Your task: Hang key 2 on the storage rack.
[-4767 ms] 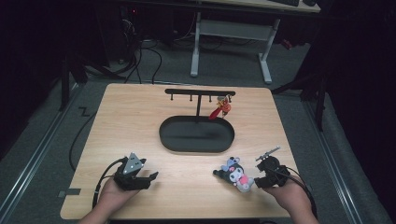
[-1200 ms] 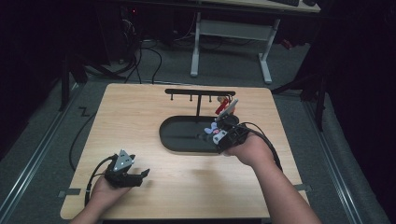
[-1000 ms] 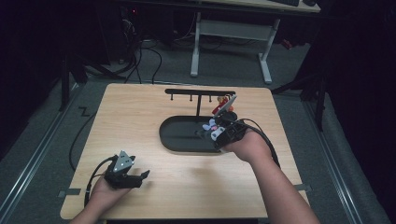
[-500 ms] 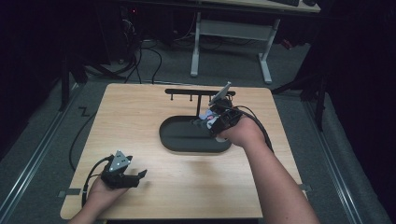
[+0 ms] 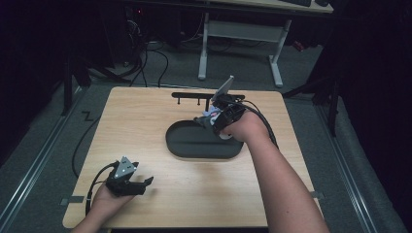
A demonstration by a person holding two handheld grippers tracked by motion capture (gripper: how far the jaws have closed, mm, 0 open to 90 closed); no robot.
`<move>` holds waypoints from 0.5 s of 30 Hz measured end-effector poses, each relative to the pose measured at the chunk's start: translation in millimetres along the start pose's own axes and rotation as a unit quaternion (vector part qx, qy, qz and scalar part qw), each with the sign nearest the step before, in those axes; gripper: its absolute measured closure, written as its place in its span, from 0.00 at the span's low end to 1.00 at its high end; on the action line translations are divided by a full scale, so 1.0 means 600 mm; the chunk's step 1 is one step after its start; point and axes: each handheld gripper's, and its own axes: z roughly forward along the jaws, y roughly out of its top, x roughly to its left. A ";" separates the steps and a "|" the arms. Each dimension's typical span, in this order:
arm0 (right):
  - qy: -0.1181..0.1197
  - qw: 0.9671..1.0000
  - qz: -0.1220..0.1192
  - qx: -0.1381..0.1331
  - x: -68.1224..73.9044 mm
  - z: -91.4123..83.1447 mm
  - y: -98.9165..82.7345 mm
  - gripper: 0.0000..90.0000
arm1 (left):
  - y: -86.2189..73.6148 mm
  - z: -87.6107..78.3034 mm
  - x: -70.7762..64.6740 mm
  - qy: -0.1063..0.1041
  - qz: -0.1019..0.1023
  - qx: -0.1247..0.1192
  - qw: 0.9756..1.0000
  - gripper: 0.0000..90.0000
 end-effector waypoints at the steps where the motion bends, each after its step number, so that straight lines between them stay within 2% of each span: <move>1: -0.002 1.000 0.001 0.001 0.000 0.001 0.002 0.52 | 0.000 0.000 0.000 0.000 -0.001 0.000 1.000 0.24; 7: -0.011 1.000 -0.001 0.002 -0.002 0.003 0.015 0.52 | 0.000 -0.001 0.002 0.000 -0.003 -0.001 1.000 0.24; 8: -0.014 1.000 0.005 0.001 -0.001 0.002 0.018 0.52 | 0.000 -0.001 0.002 -0.001 -0.004 -0.001 1.000 0.24; 15: -0.021 1.000 -0.003 -0.001 0.004 0.004 0.034 0.52 | 0.000 -0.001 0.001 -0.005 -0.001 0.002 1.000 0.24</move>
